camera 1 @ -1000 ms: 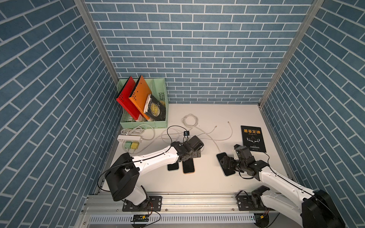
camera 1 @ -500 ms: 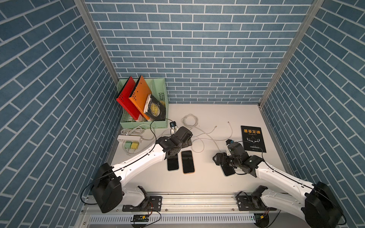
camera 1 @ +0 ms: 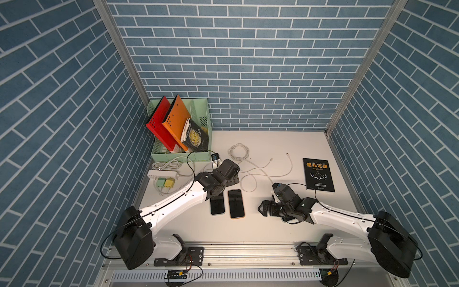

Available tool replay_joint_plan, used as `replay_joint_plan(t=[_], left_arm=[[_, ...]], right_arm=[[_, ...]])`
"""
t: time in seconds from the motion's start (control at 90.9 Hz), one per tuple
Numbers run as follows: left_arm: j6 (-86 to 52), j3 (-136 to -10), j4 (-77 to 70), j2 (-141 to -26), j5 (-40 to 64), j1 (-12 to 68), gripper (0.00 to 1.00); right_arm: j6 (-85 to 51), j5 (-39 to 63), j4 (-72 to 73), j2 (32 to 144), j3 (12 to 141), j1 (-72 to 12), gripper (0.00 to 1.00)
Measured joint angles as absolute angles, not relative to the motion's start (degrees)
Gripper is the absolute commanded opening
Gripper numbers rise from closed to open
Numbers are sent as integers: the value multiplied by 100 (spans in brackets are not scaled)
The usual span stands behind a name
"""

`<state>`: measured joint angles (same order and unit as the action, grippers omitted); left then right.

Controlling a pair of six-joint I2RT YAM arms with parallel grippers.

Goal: Unplug the charging cable from the phone
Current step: Adjust the phone at the center of the board.

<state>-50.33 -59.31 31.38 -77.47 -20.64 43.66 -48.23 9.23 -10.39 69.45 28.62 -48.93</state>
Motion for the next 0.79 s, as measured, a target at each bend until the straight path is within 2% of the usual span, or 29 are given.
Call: replay_joint_plan(t=[0.275,0.792], left_arm=[[-4965,-5909,3098,-7762,-1986,4311,97],[-4925,-5697,3074,-7749,-1920,4309,96]], right_arm=[[-4921,530,-1667,6580,2742,-4694,100],[-5006,-425,-1673,6523,2628,-3024,100]])
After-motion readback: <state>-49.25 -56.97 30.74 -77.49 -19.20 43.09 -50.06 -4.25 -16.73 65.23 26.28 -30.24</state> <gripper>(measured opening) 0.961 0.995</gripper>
